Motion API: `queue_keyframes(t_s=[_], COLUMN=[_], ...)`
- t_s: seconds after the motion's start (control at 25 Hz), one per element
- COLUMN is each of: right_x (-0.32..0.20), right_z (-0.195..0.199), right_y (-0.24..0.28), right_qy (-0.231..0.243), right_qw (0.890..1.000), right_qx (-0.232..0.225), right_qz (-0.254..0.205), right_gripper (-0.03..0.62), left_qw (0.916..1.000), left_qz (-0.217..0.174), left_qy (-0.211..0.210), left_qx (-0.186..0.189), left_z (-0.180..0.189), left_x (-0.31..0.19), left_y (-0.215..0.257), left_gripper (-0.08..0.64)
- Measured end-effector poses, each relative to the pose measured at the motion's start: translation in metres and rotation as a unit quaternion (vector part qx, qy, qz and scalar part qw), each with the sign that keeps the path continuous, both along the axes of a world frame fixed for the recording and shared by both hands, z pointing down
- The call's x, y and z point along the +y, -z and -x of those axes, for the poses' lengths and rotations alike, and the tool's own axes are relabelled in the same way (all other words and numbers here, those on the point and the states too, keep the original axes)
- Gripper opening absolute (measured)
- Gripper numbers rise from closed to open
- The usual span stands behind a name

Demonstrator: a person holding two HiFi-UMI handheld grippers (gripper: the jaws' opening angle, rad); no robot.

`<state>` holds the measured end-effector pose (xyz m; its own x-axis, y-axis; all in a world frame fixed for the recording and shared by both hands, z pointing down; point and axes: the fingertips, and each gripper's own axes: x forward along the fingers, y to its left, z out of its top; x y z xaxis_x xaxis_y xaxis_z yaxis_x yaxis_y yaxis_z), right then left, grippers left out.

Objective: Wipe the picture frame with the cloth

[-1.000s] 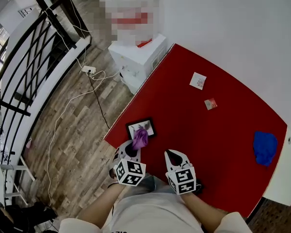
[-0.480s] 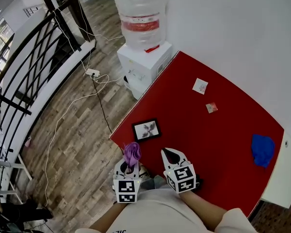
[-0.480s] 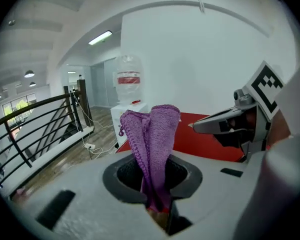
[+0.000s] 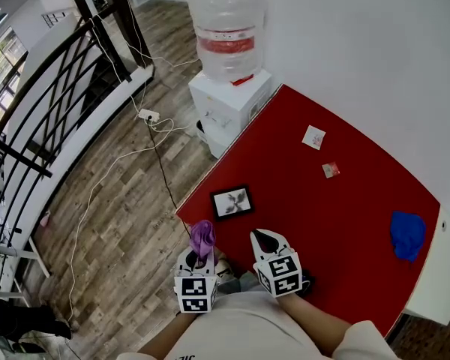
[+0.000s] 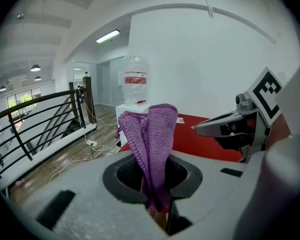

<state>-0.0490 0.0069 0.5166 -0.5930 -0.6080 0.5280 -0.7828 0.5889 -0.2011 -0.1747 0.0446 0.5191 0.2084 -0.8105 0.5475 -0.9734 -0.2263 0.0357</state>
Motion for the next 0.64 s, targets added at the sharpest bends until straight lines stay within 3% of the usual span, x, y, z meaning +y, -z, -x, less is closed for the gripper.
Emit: queue_keyframes(t_s=[0.64], right_x=[-0.0011], right_z=[-0.0023], right_y=[-0.0029], right_qy=[0.003], right_qw=[1.000], right_qx=[-0.005], right_qz=[0.007], right_gripper=[0.003], left_qw=[0.9999], left_qz=[-0.012], left_qy=[0.006], left_qx=[-0.001], left_z=[0.0010], left_x=[-0.0104], left_y=[0.0064], left_gripper=[0.061])
